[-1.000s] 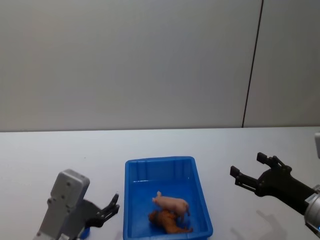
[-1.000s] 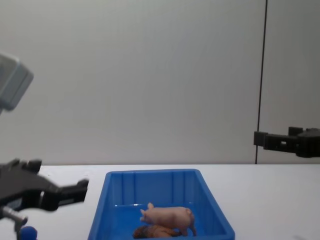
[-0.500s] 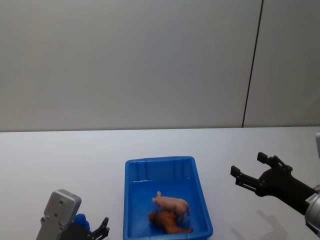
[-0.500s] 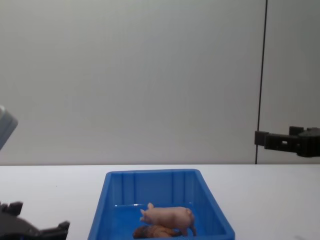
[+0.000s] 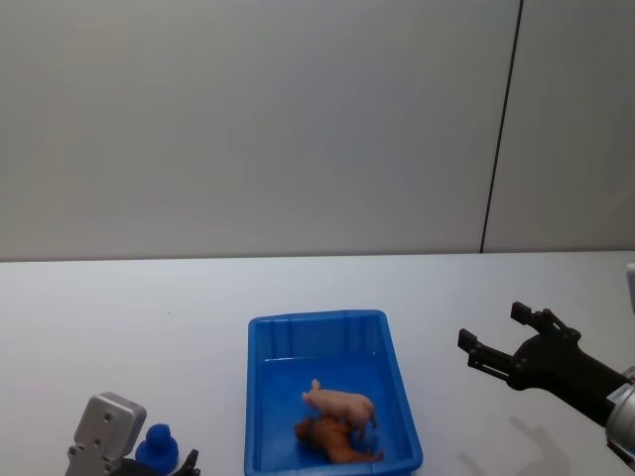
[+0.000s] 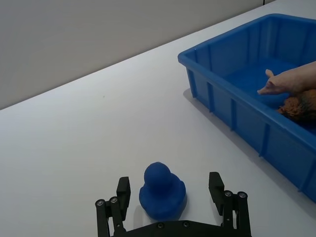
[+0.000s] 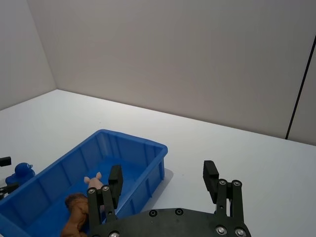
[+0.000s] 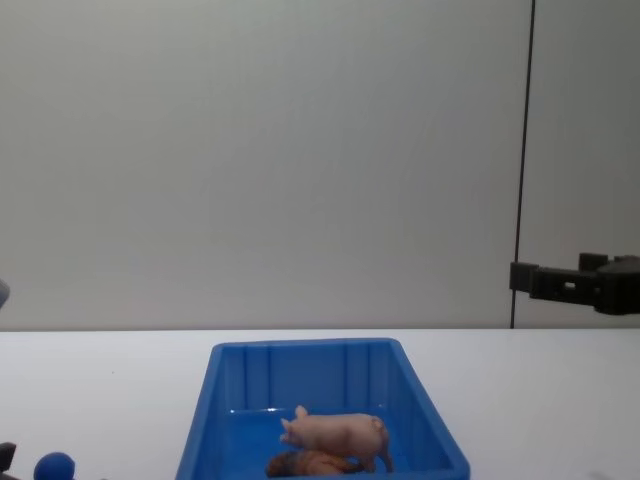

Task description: Pick up the two dolls from the table and place them into the box.

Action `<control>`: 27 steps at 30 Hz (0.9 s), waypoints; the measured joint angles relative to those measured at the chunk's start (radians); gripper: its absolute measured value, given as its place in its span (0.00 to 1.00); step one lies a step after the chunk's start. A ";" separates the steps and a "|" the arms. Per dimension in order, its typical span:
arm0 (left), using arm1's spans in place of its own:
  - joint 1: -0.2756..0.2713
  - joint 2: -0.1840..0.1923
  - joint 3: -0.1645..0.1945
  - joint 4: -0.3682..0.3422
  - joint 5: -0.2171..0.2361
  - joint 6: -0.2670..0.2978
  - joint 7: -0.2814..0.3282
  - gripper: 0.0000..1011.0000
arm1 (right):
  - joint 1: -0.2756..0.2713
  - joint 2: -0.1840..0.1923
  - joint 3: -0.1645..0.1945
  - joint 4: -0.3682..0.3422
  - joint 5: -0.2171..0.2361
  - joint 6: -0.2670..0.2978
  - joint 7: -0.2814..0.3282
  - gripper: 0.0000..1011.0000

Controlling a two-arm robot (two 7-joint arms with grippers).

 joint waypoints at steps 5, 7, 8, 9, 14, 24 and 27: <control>-0.011 -0.009 -0.005 0.026 0.004 -0.006 -0.015 0.99 | 0.000 0.000 0.000 0.000 0.000 0.000 0.000 0.99; -0.018 -0.013 -0.007 0.040 0.007 -0.009 -0.024 0.99 | 0.000 0.000 0.000 0.000 0.000 0.000 0.000 0.99; -0.021 -0.014 -0.008 0.044 0.009 -0.010 -0.026 0.99 | 0.000 0.000 0.000 0.000 0.000 0.000 0.000 0.99; -0.023 -0.016 -0.008 0.048 0.010 -0.010 -0.029 0.99 | 0.000 0.000 0.000 0.000 0.000 0.000 0.000 0.99; -0.041 -0.028 -0.013 0.084 0.018 -0.014 -0.053 0.98 | 0.000 0.000 0.000 0.000 0.000 0.000 0.000 0.99; -0.069 -0.048 -0.018 0.140 0.023 -0.009 -0.095 0.73 | 0.000 0.000 0.000 0.000 0.000 0.000 0.000 0.99; -0.076 -0.053 -0.020 0.152 0.022 -0.007 -0.105 0.65 | 0.000 0.000 0.000 0.000 0.000 0.000 0.000 0.99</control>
